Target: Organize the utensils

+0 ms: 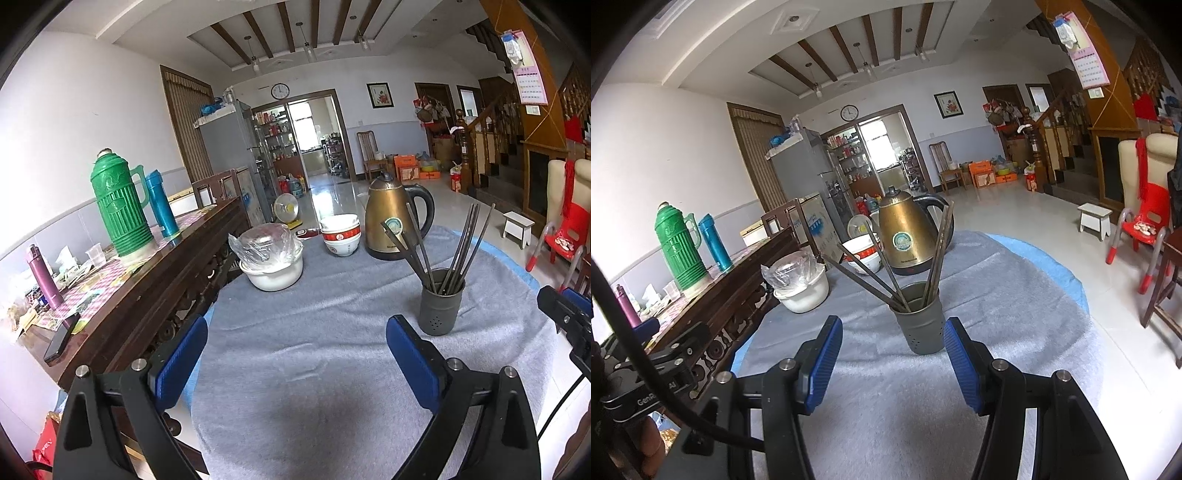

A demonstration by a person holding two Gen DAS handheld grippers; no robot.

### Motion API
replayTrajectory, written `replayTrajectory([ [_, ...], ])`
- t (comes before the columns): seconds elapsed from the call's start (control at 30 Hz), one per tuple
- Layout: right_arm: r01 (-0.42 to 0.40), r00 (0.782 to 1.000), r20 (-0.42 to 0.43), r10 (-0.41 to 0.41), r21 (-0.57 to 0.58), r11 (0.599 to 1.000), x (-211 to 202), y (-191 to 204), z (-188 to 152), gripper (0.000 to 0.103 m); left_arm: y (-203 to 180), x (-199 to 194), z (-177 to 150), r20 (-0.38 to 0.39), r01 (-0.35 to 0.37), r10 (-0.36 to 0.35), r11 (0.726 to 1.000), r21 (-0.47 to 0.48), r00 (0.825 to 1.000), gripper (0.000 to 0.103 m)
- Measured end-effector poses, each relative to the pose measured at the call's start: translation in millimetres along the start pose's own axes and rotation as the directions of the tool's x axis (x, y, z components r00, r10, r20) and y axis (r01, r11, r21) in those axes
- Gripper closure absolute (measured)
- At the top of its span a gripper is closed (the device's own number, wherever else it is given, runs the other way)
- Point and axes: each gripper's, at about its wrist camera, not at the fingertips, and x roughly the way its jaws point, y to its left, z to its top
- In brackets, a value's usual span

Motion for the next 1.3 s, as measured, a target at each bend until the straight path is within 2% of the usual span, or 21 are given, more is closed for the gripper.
replayTrajectory([
  [0.93,0.031,0.998,0.052,-0.029,-0.038,0.999,-56.8,21.1,1.7,0.041,19.6,-37.3,-1.5,0.045,-0.045,0.045,0.999,0.011,0.998,0.002],
  [1.3,0.038,0.998,0.048,-0.036,-0.040,0.998,-59.4,24.1,-0.1,0.041,28.3,-50.2,-1.9,0.064,-0.061,0.060,0.998,0.008,0.996,0.002],
])
